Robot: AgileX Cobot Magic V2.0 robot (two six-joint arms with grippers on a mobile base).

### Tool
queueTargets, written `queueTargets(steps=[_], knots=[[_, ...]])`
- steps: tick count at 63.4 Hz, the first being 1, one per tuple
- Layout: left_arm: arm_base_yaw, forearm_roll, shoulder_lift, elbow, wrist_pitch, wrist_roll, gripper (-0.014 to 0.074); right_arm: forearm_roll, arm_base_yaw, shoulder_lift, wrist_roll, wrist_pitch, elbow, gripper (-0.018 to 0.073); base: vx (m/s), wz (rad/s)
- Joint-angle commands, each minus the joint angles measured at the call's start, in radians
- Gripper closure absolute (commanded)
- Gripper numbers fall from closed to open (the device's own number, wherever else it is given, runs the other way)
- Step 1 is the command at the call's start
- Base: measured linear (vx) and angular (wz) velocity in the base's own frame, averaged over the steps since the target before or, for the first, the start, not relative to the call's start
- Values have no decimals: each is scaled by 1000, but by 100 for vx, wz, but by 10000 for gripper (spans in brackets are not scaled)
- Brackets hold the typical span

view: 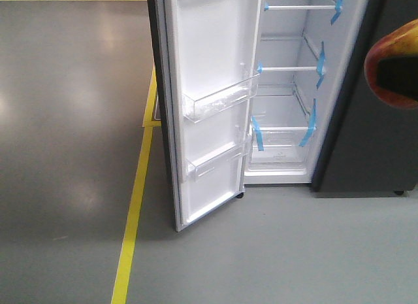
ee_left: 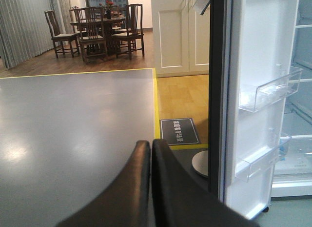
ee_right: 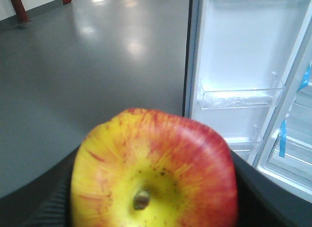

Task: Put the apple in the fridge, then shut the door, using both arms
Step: 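Approach the refrigerator door and bring the apple above the upper door bin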

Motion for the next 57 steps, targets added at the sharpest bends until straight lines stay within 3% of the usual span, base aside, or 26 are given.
queueTargets(steps=[1,57], knots=[[1,-9,-14,21,-77,-7,603,49,-2,-8,-5,-60,-23,566,18,5],[1,-9,-14,21,-77,-7,603,49,-2,-8,-5,-60,-23,566,15,1]])
